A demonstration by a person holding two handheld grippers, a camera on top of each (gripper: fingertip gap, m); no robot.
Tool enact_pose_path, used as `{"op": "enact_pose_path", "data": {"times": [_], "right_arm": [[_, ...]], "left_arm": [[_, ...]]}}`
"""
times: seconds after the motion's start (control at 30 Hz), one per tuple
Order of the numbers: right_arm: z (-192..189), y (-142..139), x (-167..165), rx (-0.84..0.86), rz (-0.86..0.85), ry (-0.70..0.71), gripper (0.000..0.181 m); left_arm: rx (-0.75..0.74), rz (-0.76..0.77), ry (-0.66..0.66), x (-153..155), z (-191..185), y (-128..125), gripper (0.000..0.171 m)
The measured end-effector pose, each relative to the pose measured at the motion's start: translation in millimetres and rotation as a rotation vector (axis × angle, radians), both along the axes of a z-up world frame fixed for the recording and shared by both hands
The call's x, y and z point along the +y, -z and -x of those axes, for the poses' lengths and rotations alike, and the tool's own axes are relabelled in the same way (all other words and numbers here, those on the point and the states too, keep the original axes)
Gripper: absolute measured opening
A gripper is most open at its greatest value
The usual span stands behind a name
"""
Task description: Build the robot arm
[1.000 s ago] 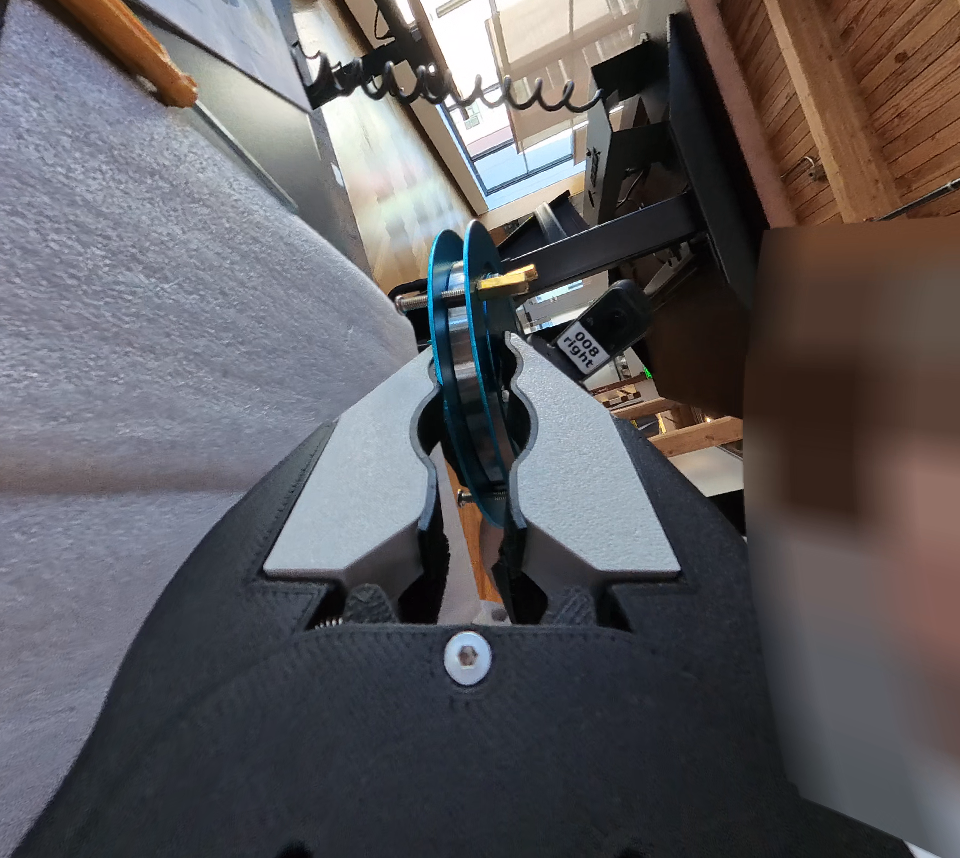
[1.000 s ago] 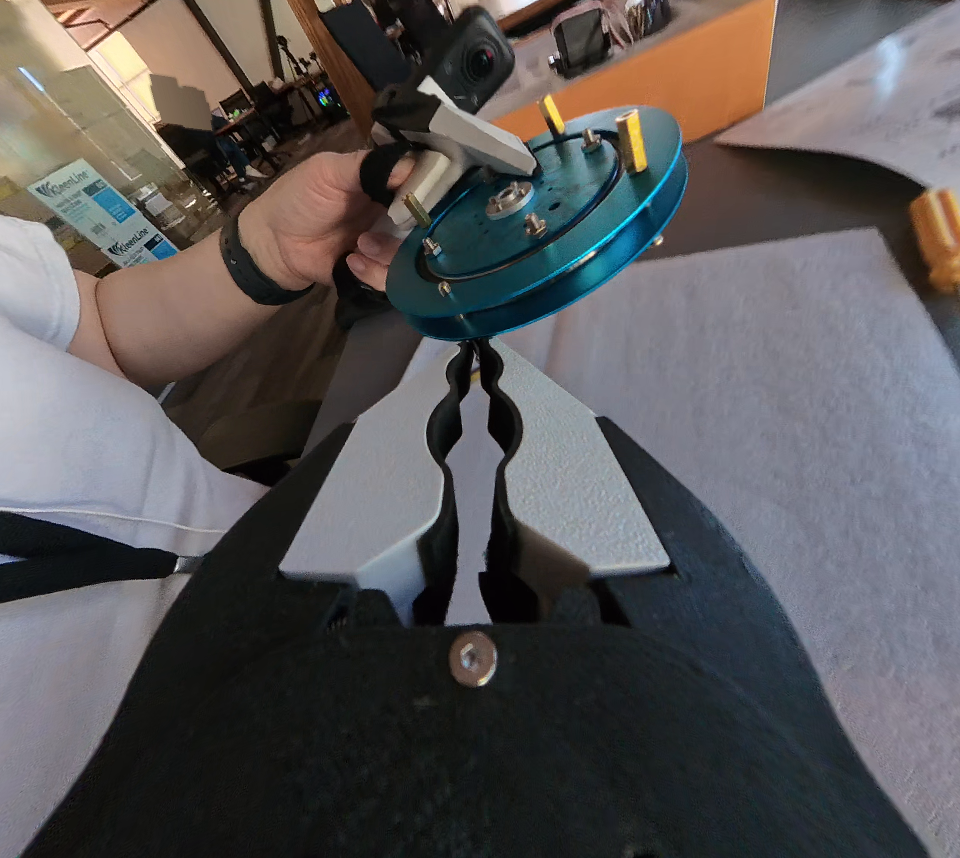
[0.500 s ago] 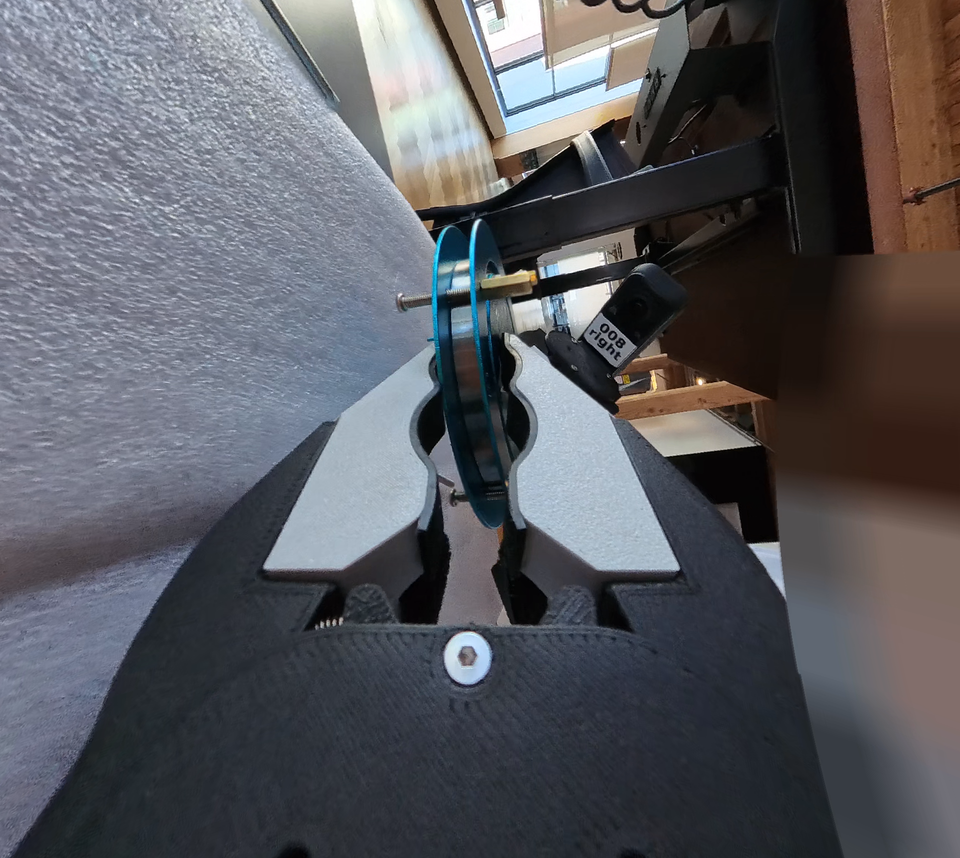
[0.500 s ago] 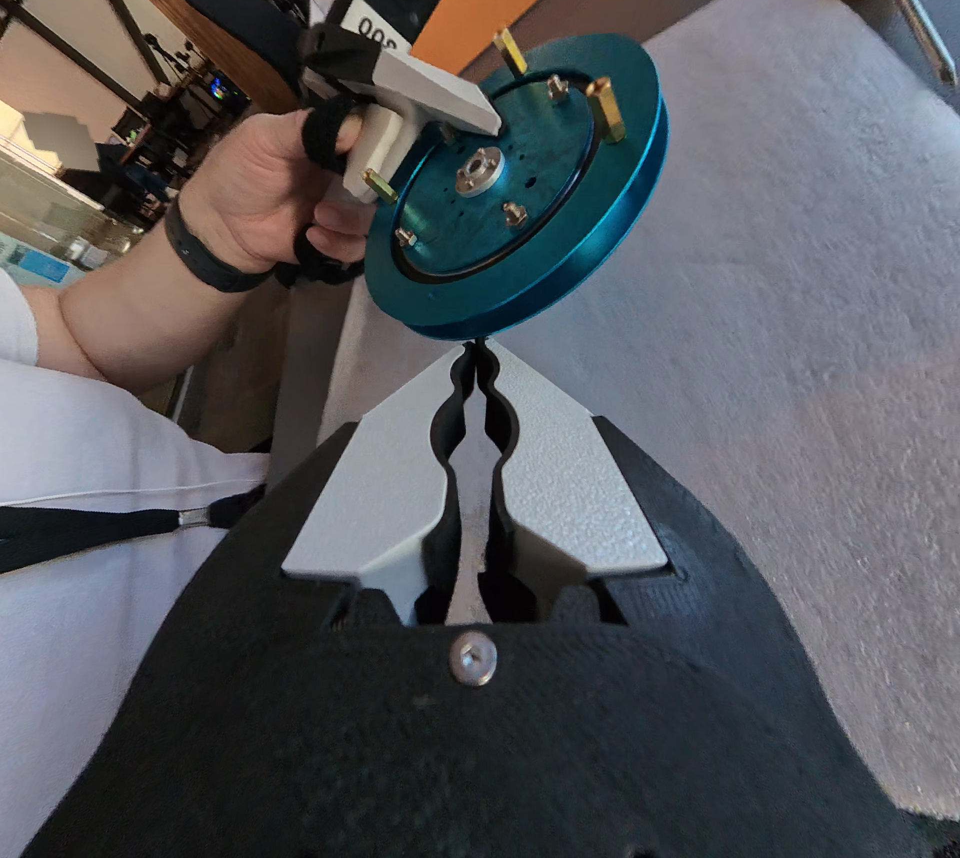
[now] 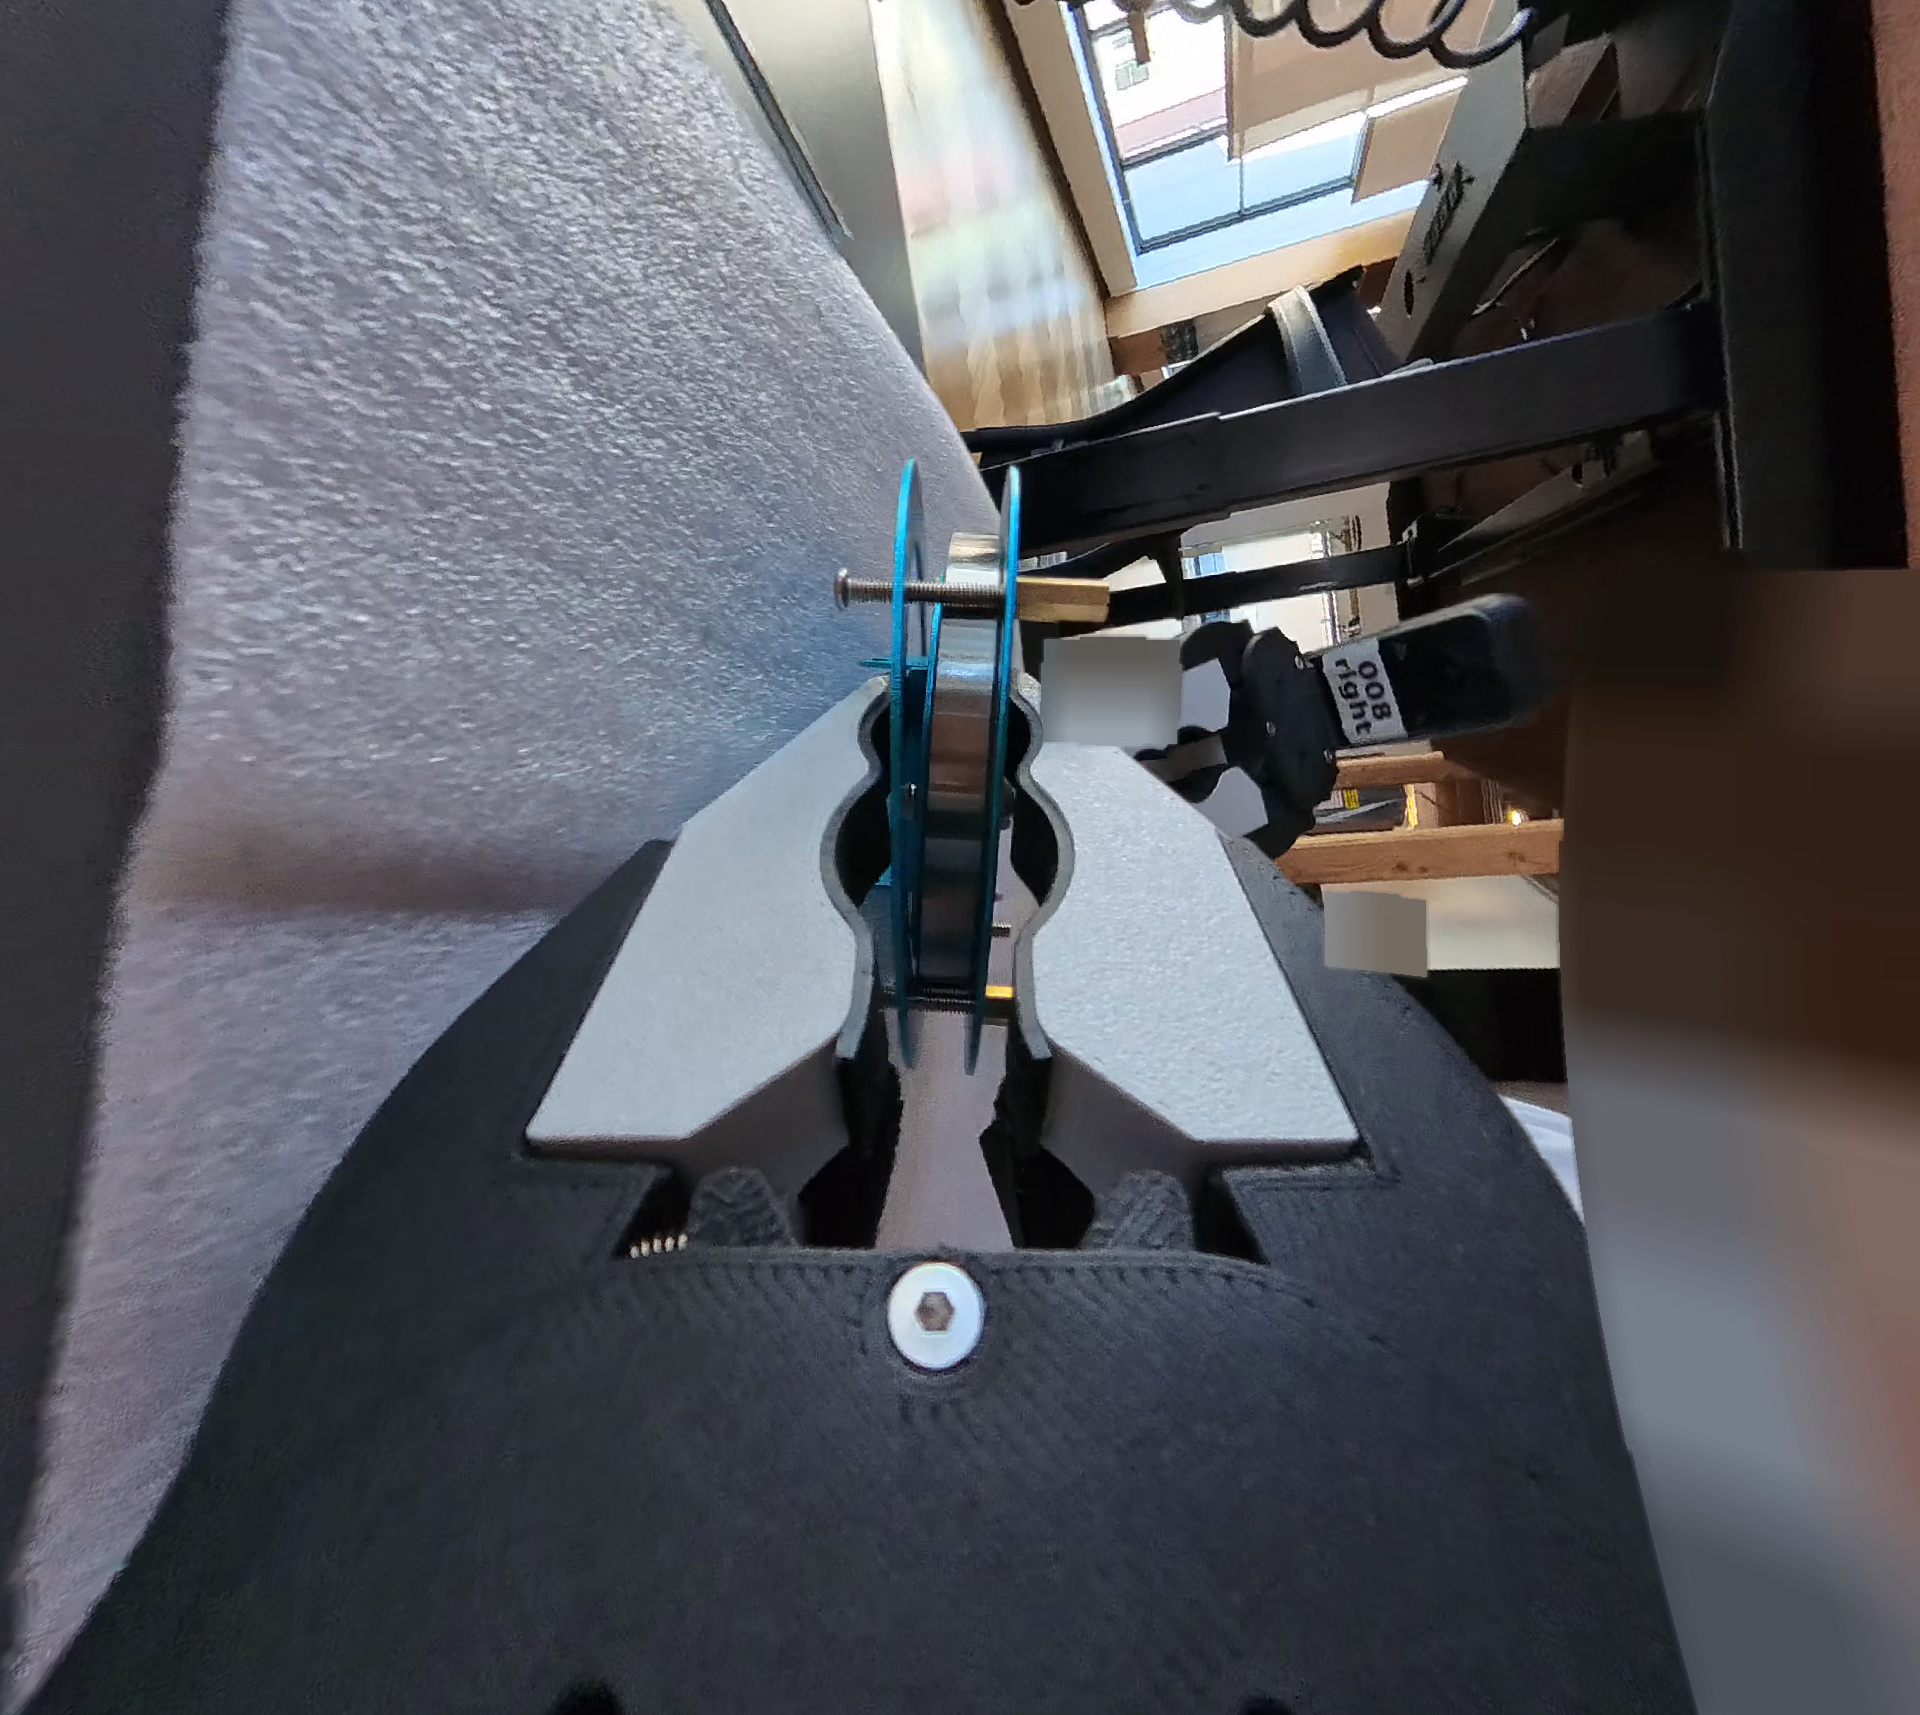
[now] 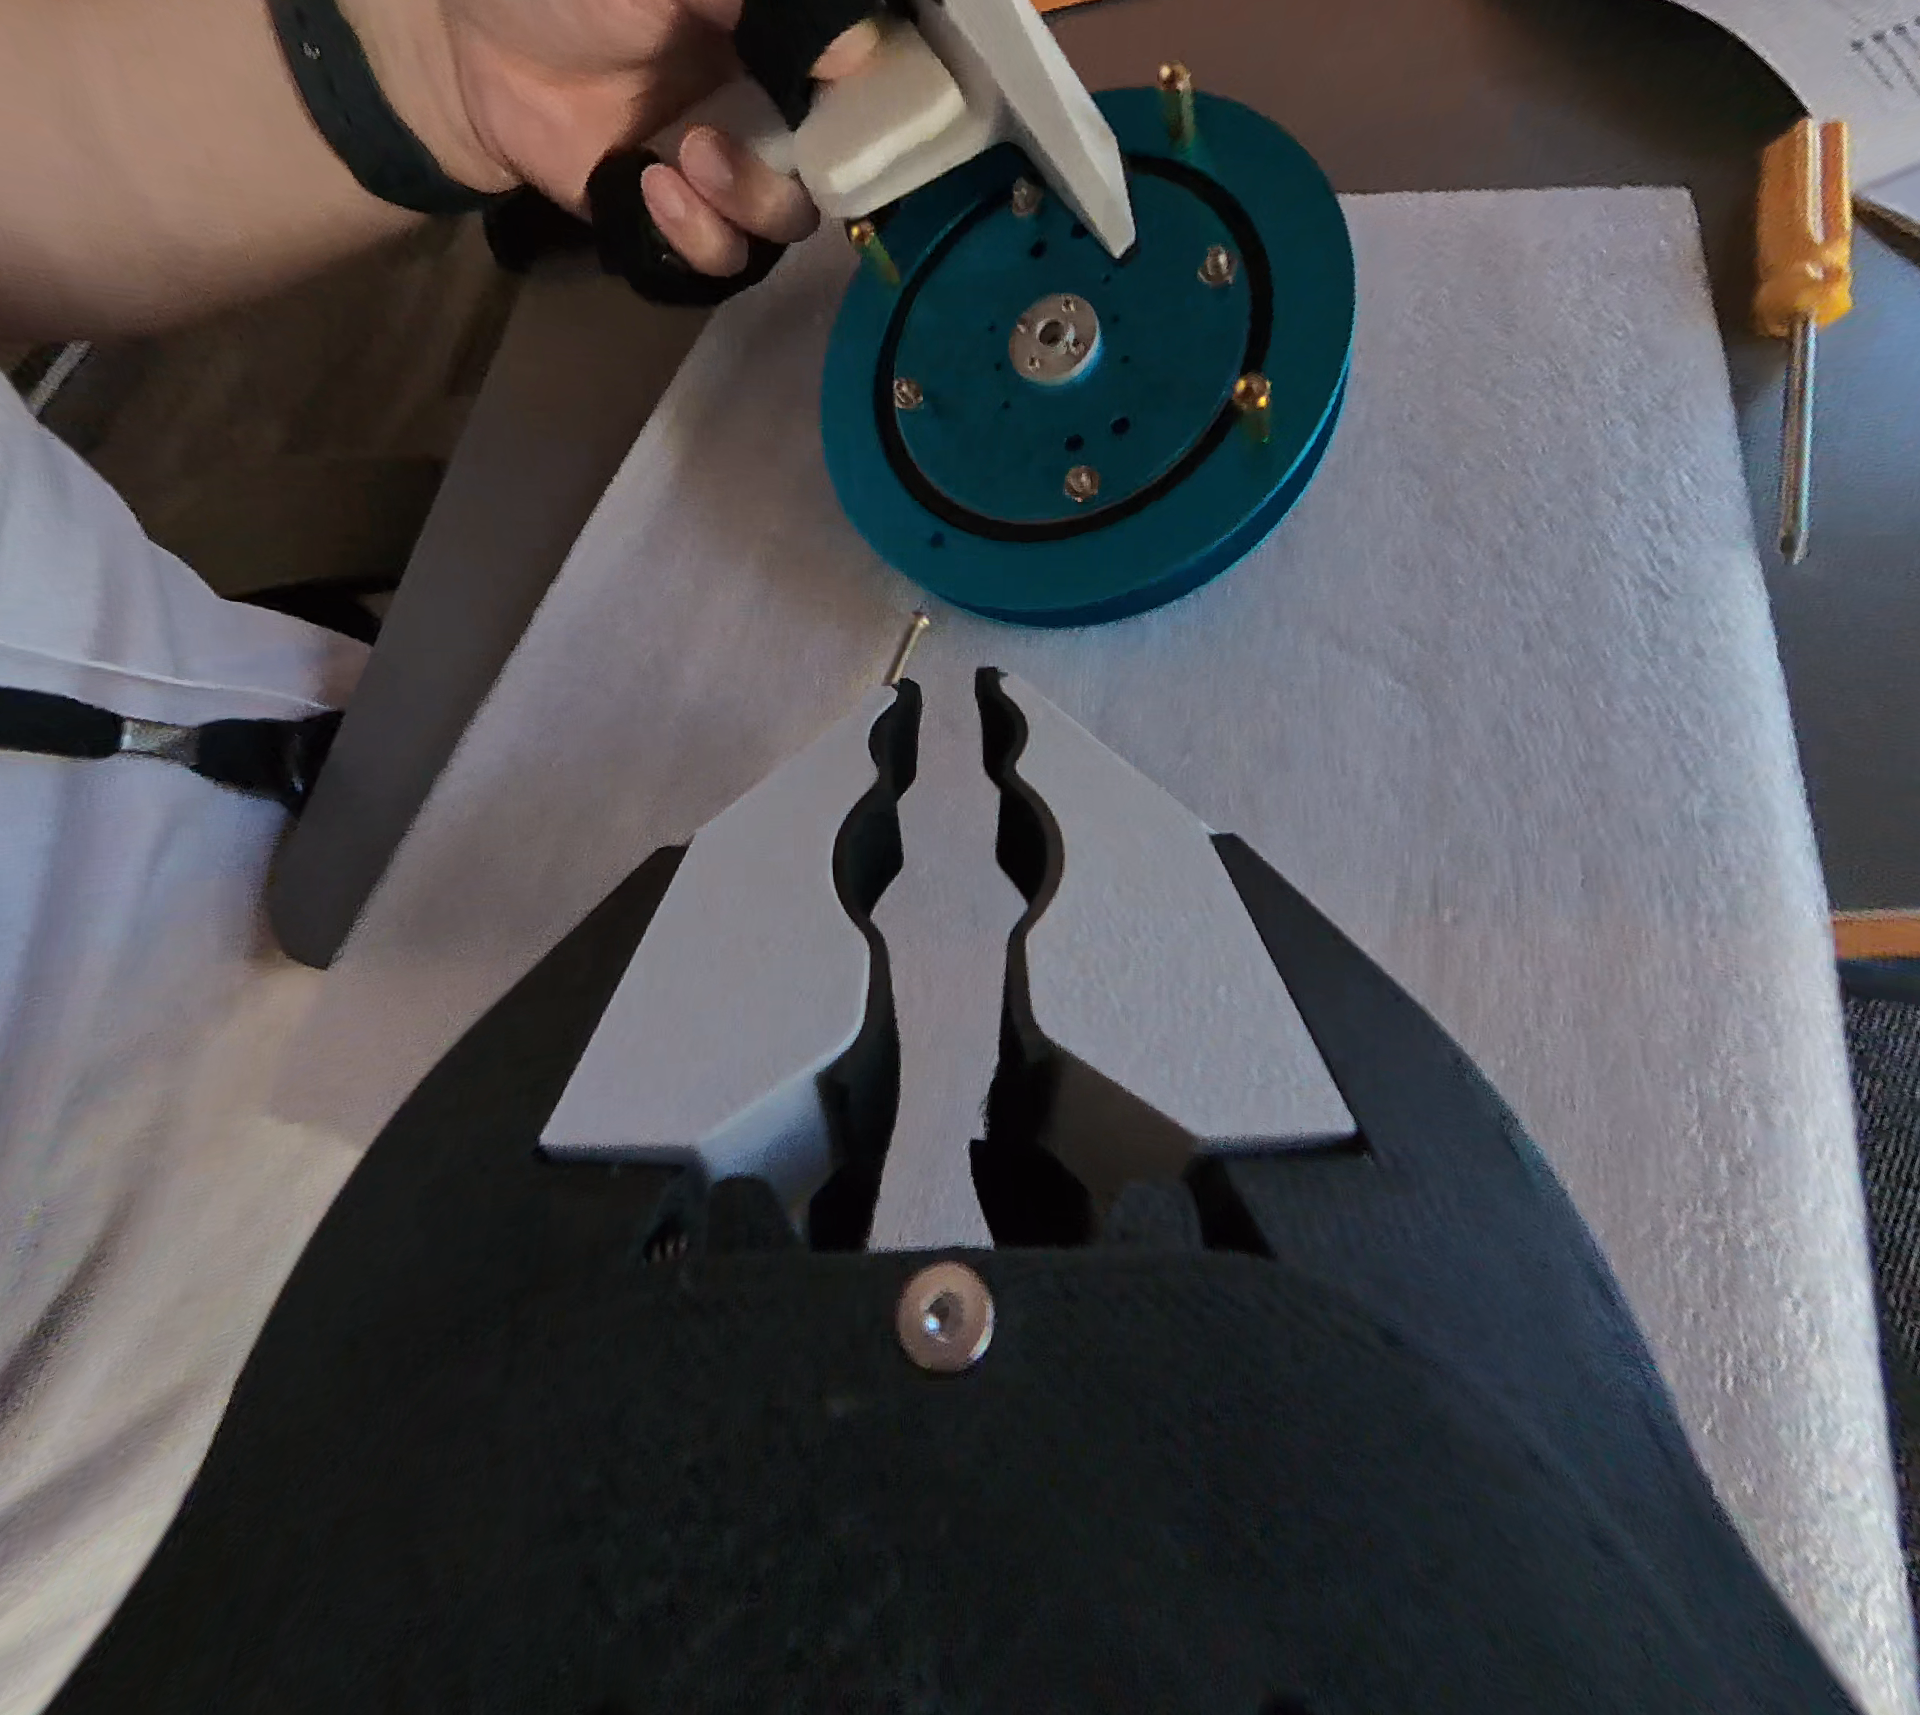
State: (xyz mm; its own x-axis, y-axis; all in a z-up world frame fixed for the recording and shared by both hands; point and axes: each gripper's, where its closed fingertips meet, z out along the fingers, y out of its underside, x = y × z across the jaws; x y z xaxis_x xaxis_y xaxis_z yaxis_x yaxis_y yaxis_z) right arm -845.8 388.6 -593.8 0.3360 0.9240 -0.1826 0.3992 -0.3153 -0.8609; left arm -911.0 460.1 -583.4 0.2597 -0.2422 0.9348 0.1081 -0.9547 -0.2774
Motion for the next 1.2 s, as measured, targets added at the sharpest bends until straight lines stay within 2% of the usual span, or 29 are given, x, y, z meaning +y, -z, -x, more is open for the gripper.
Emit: {"op": "enact_pose_path", "data": {"times": [0.17, 0.3, 0.4, 0.47, 0.6, 0.7, 0.8, 0.9, 1.03, 1.1, 1.2], "right_arm": [[16, 7, 14, -0.015, -0.04, -0.031, 0.012], [21, 5, 23, -0.061, -0.097, -0.072, 0.015], [23, 11, 27, -0.09, -0.106, -0.096, 0.017], [27, 10, 24, -0.059, -0.092, -0.123, 0.018], [29, 8, 24, -0.039, -0.098, -0.134, 0.015], [25, 8, 22, -0.051, -0.095, -0.13, 0.014], [24, 5, 7, -0.055, -0.018, -0.144, 0.013], [29, 10, -3, -0.105, 0.047, -0.121, 0.013], [35, 21, -3, -0.282, 0.112, -0.094, 0.013], [33, 31, -6, -0.398, 0.13, -0.107, 0.006], [33, 28, -6, -0.402, 0.118, -0.1, 0.002]], "left_arm": [[-0.034, 0.132, -0.023, 6, 4, 10, 0.015], [-0.008, 0.161, -0.029, 11, 5, 10, 0.019], [-0.003, 0.206, -0.02, 13, 3, 1, 0.058], [0.015, 0.223, 0.007, 12, 5, -6, 0.065], [0.208, 0.194, 0.032, 13, 22, -5, 0.076], [0.374, 0.146, 0.049, 15, 43, -4, 0.074], [0.447, 0.066, 0.017, 17, 63, -14, 0.065], [0.502, -0.112, -0.035, 12, 76, -29, 0.057], [0.491, -0.364, -0.093, -12, 68, -54, 0.05], [0.438, -0.443, -0.135, -25, 62, -65, 0.044], [0.356, -0.544, -0.126, -49, 48, -74, 0.029]]}}
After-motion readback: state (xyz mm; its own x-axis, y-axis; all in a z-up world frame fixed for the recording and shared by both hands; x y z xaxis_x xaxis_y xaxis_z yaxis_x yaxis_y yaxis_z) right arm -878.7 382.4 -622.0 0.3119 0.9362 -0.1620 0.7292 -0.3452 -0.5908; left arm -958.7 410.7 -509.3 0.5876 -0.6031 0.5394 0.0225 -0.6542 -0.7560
